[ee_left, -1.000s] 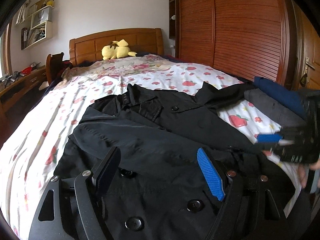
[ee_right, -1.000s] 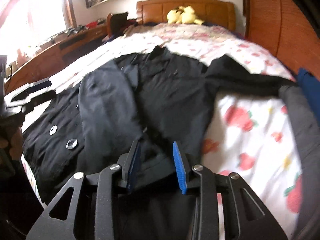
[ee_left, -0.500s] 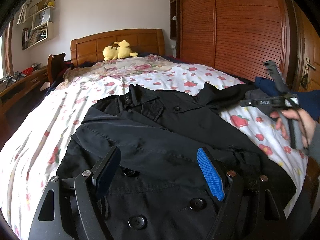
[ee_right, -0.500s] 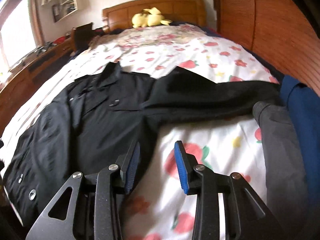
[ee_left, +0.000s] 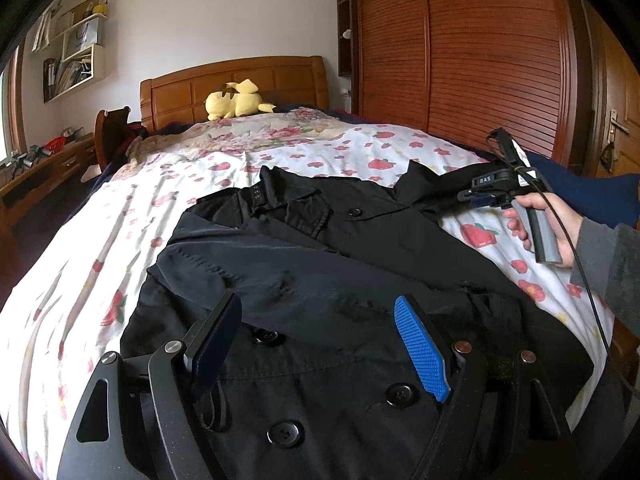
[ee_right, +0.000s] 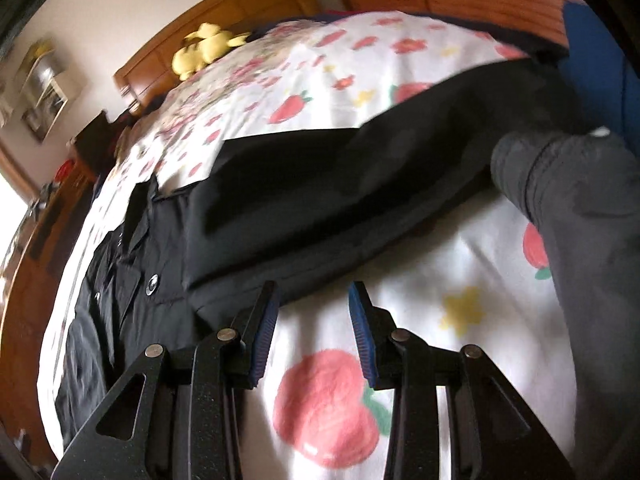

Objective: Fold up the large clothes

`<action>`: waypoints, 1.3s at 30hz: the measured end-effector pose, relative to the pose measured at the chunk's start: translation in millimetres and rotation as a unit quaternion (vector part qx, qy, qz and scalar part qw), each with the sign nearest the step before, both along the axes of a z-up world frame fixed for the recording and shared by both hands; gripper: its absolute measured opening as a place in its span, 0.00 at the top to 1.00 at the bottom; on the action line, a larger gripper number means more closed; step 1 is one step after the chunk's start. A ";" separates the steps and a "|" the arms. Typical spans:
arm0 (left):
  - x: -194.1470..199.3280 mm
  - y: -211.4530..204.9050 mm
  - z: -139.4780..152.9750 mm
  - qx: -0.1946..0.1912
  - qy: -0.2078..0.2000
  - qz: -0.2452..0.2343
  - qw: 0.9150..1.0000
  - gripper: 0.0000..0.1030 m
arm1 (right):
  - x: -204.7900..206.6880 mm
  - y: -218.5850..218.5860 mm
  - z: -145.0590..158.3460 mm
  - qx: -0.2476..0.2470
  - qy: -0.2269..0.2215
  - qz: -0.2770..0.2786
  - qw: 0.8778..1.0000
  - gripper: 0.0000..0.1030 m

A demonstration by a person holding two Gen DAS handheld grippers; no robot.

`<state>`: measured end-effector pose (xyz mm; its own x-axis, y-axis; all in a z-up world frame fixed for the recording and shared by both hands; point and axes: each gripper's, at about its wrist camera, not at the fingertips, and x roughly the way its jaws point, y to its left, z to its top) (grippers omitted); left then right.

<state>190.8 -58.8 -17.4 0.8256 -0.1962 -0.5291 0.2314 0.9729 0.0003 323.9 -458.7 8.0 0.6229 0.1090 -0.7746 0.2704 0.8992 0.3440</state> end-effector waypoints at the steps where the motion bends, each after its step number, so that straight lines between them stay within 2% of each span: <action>1: 0.0 -0.1 -0.3 0.000 0.001 0.000 1.000 0.22 | 2.2 -3.0 -1.9 0.008 0.002 -0.005 1.000 0.64; 10: 2.9 -3.4 -3.0 0.006 0.008 -0.006 1.000 0.22 | 22.1 -22.5 -10.6 0.063 0.008 -0.049 0.997 0.64; 14: 4.4 -4.1 -3.6 0.011 0.009 -0.010 1.000 0.22 | 34.0 -20.6 -14.6 0.045 0.032 -0.052 0.997 0.64; 16: 4.9 -4.2 -3.5 0.011 0.009 -0.010 1.000 0.22 | 37.9 -14.1 -7.3 0.013 0.018 -0.038 0.999 0.87; 18: 5.6 -4.4 -3.5 0.011 0.010 -0.010 1.000 0.22 | 39.8 -6.8 2.1 -0.019 0.006 -0.024 1.000 0.91; 21: 5.1 -4.6 -3.7 0.011 0.012 -0.010 1.000 0.22 | 39.6 5.1 23.8 -0.037 -0.023 -0.005 0.999 0.94; 25: 5.9 -4.2 -3.0 0.007 0.015 -0.012 1.000 0.22 | 32.1 43.5 61.6 -0.081 -0.071 0.059 0.992 0.94; 29: 4.1 -3.2 -0.6 0.002 0.011 -0.014 1.000 0.22 | 16.5 108.8 85.5 -0.100 -0.098 0.165 0.976 0.94; 31: 2.9 -2.3 -0.5 0.002 0.010 -0.013 1.000 0.22 | 5.0 148.7 86.1 -0.092 -0.087 0.224 0.966 0.94; 34: 1.3 -1.3 -1.0 0.001 0.009 -0.009 1.000 0.22 | -13.3 191.9 76.0 -0.111 -0.068 0.282 0.951 0.94; 39: -0.8 1.9 -0.1 0.000 0.007 -0.003 1.000 0.22 | -27.1 218.2 48.2 -0.133 -0.022 0.306 0.942 0.93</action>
<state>190.0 -56.9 -17.5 0.8165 -0.2014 -0.5411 0.2381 0.9712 -0.0023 296.9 -240.6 56.2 0.5390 0.2638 -0.8000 -0.3366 0.9380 0.0826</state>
